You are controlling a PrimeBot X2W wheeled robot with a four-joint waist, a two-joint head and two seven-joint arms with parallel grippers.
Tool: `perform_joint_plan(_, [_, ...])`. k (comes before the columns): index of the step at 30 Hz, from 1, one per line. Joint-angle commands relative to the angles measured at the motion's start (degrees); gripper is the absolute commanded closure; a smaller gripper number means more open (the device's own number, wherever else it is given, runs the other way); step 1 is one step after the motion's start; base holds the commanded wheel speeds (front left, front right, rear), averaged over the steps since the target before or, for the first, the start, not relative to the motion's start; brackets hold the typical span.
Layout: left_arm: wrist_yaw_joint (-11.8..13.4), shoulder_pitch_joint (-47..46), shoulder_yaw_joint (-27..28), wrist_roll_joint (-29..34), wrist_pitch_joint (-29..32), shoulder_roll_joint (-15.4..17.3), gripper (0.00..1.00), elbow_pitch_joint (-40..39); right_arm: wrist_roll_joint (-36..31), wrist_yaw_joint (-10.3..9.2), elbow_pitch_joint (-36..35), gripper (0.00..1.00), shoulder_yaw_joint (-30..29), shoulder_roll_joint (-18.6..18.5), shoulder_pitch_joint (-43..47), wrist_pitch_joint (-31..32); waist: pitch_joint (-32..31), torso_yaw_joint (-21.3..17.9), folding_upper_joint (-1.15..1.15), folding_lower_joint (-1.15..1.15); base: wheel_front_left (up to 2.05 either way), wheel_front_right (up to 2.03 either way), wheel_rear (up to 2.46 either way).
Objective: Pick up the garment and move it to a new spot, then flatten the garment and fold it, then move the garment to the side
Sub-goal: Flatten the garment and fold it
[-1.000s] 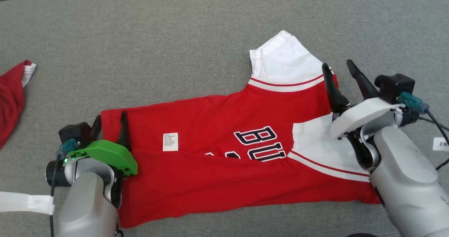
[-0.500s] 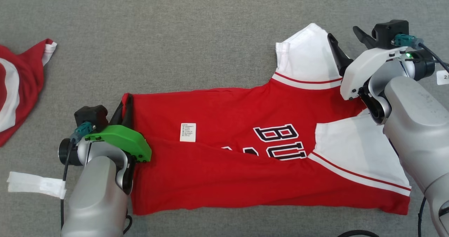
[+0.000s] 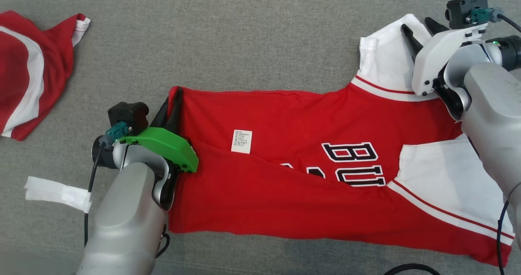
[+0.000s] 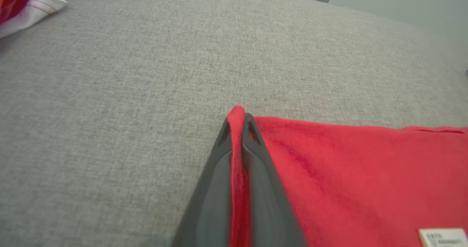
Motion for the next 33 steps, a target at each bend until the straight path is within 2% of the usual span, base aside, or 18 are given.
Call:
perform_joint_plan(1, [-0.11,-0.51,-0.31,-0.32,0.02,0.18,1.00,-0.01,0.51,-0.02,0.34,0.51,0.30,-0.13,-0.64,0.30,0.83,0.89,0.00,-0.01,0.00,0.00,0.00])
perform_joint_plan(2, [-0.11,-0.57,-0.67,-0.66,0.02,0.16,1.00,-0.01,1.03,-0.02,0.53,0.68,0.88,-0.17,-0.65,0.71,0.90,0.99,0.00,-0.01,0.00,0.00,0.00])
perform_joint_plan(3, [-0.08,-0.63,-1.03,-1.11,0.06,0.17,1.00,0.01,1.60,-0.02,0.68,0.95,1.57,-0.20,-0.39,1.25,0.93,1.06,0.00,-0.01,0.00,0.00,0.00])
perform_joint_plan(4, [0.05,-0.64,-1.34,-1.42,0.06,0.17,1.00,0.04,2.14,-0.02,0.77,1.00,2.09,-0.28,-0.14,1.55,0.89,1.07,0.00,-0.01,0.00,0.00,0.00])
perform_joint_plan(6, [0.38,-0.58,-1.64,-1.87,0.06,0.17,1.00,0.04,2.75,-0.06,0.83,1.00,2.94,-0.92,-0.26,0.99,0.65,0.88,0.00,-0.01,0.00,0.00,0.00])
perform_joint_plan(15, [0.65,1.68,1.04,-0.61,0.02,0.21,1.00,-0.27,7.38,-0.06,-2.18,1.00,5.38,-1.02,2.15,-9.02,-4.05,-1.88,0.00,-0.01,0.00,0.00,0.00])
perform_joint_plan(21, [0.27,4.63,4.54,1.09,0.02,0.74,1.00,-0.08,11.60,-0.06,-7.84,1.00,4.42,-2.42,7.99,-12.63,-9.58,-4.90,0.00,-0.01,0.00,0.00,0.00])
perform_joint_plan(26, [-0.03,7.19,6.55,2.48,0.02,2.08,1.00,-0.32,12.17,-0.05,-16.33,1.00,-0.64,-4.29,14.91,-12.70,-13.16,-7.57,0.00,-0.01,0.00,0.00,0.00])
perform_joint_plan(29, [-0.06,9.01,7.35,2.81,0.02,2.83,1.00,-0.50,12.22,-0.05,-22.05,1.00,-4.84,-4.15,19.92,-12.72,-14.96,-8.92,0.00,-0.01,0.00,0.00,0.00])
perform_joint_plan(33, [-0.13,11.22,6.92,2.43,0.02,3.47,1.00,-1.35,11.47,-0.04,-28.20,1.00,-7.58,-3.85,27.53,-12.71,-16.94,-10.23,0.00,-0.01,0.00,0.00,0.00])
